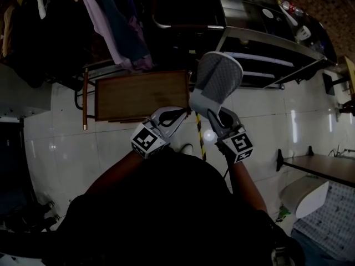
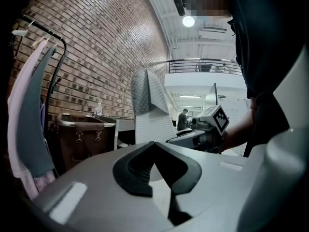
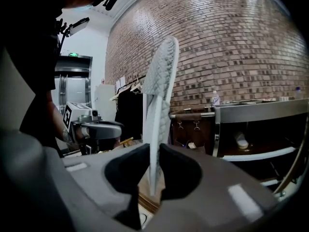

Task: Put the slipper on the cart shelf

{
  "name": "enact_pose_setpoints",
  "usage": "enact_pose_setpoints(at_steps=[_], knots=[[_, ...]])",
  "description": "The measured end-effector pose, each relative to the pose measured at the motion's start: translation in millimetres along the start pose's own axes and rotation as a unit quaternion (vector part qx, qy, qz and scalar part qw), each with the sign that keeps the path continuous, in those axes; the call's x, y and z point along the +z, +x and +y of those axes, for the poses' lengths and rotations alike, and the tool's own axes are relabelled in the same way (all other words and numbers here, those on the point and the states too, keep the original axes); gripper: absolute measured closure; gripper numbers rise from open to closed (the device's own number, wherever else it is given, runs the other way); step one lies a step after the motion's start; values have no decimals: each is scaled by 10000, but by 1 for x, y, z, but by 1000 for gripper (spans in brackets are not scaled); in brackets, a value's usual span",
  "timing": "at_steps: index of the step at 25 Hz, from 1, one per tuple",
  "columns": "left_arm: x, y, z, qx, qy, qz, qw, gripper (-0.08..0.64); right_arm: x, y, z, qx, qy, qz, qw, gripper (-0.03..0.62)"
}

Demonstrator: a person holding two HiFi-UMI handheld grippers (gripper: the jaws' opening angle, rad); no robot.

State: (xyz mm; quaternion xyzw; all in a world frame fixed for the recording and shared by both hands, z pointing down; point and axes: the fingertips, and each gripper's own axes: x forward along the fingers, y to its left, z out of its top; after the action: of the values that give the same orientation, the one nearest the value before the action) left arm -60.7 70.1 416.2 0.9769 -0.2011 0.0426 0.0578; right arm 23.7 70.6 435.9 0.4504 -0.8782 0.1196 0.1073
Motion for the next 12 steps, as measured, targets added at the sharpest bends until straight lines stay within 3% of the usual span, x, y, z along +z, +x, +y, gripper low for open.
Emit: enact_pose_setpoints(at_steps=[12], knots=[[4, 75, -57, -502, 302, 208, 9981, 558, -55, -72, -52, -294, 652, 364, 9968, 529]])
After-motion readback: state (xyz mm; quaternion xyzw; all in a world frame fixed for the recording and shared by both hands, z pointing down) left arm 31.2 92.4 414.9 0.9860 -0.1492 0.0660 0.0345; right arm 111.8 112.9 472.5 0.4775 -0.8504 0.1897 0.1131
